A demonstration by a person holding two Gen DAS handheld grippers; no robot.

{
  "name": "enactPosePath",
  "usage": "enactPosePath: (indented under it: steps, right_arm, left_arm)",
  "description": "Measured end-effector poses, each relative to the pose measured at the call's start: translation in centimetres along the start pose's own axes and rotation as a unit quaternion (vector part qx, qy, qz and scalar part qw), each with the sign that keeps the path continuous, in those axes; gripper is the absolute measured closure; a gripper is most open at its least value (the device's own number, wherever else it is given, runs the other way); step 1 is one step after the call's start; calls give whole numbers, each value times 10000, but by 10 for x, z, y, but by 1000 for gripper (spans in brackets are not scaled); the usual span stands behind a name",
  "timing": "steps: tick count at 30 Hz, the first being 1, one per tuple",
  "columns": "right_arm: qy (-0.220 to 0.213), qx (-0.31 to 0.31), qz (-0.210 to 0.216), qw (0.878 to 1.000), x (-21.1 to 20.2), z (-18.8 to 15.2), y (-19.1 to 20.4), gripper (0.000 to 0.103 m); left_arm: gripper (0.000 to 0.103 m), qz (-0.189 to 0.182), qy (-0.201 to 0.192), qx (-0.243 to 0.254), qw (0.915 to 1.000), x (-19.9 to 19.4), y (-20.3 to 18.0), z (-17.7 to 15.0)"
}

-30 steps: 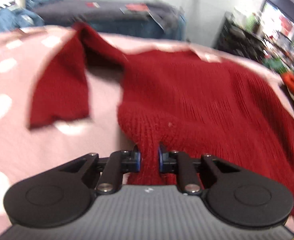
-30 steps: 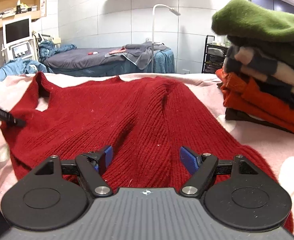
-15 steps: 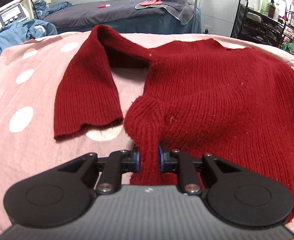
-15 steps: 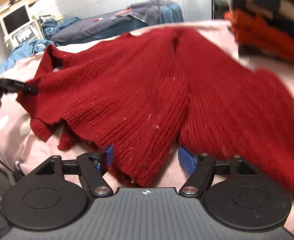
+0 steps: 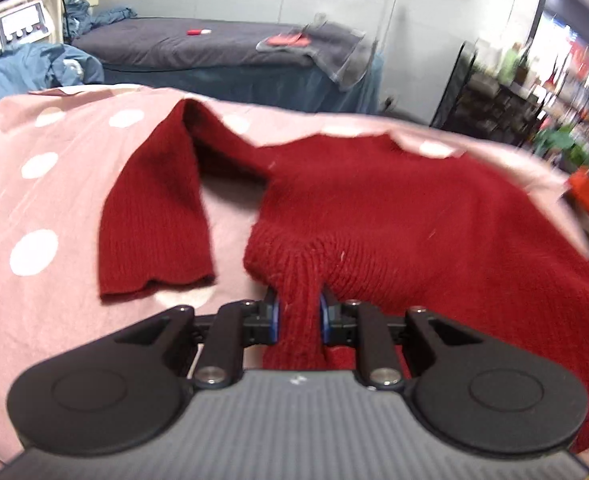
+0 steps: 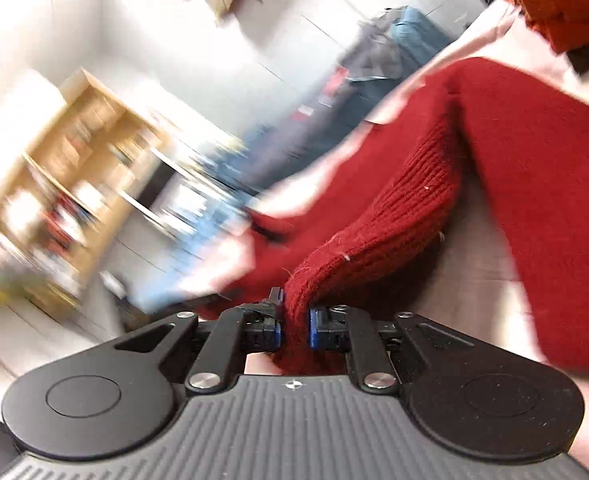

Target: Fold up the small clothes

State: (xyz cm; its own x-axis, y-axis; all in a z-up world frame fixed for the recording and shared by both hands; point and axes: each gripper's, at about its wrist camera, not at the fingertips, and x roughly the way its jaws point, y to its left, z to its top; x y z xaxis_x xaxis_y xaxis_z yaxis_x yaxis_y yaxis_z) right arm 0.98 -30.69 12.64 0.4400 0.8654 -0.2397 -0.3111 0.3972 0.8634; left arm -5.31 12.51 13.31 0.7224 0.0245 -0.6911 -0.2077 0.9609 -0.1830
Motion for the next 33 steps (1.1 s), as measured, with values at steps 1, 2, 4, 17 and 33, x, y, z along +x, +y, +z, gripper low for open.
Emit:
enactPosePath:
  steps: [1,2,4,17,33]
  right_arm:
    - [-35,142,65,9999,-5,3,-5,83]
    - [-33,102,-60,9999,-10,4,-9,83]
    - [122,-649,-1281,9896,-12,0,-9,84]
    - [984,-2131,-3063,9225,-3,-45,-15,69]
    - [-1,-2954,-4017,8668,-62,-1,15,19]
  left_arm:
    - [85,-98,-21,-81,9999,-3,2,2]
    - [85,-69,11,-70,10000,-3,3,2]
    - [85,329,158,83,9993,11,8,-4]
    - [50,1524,820,920,9806,69,8,-43]
    - [9,-198,198,2888,9570,43,-181,-49]
